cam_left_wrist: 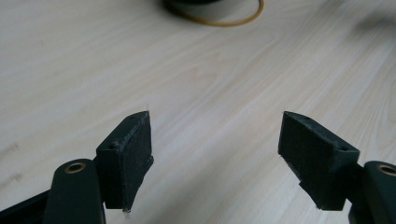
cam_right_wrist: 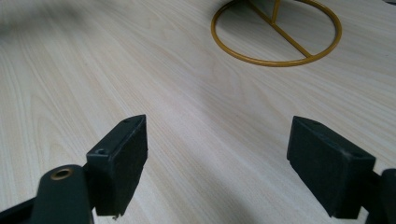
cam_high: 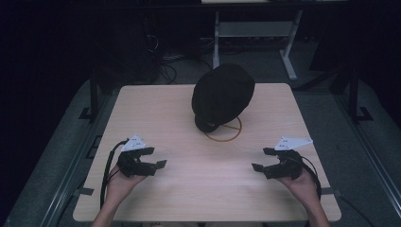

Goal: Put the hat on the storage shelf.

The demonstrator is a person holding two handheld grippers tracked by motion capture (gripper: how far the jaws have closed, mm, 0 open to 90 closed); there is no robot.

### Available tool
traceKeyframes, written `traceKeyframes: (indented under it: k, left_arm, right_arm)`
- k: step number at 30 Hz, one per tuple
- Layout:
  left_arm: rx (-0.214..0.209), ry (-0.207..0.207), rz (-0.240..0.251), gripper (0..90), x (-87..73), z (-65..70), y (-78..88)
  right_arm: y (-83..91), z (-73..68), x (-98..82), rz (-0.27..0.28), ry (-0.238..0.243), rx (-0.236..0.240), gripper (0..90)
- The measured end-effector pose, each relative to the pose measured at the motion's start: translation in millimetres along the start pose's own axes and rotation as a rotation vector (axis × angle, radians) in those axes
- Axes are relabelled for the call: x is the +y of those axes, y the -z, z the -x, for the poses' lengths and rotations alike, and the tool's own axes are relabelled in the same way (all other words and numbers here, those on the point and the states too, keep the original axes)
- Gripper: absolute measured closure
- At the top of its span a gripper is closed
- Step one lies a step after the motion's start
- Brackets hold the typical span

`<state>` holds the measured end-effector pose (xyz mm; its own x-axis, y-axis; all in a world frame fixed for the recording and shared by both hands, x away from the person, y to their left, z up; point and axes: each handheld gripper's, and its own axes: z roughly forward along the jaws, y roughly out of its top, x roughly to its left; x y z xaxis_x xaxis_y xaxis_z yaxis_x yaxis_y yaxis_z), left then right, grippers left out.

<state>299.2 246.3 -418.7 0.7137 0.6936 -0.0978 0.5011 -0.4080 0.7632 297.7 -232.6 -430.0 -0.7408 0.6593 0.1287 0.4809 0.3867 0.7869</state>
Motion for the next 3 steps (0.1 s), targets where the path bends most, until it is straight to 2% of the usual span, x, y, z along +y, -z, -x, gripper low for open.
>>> traceKeyframes:
  k: [2,3]
  left_arm:
    - [0.016,-0.013,-0.01,25.4,-4.1,0.1,1.2]
    - [0.02,-0.006,0.005,25.3,-6.1,0.1,1.7]
  right_arm:
    - [-1.5,0.1,-0.3,-0.004,0.009,0.002,20.2]
    - [-2.1,-0.5,-0.5,-0.007,0.009,0.007,20.2]
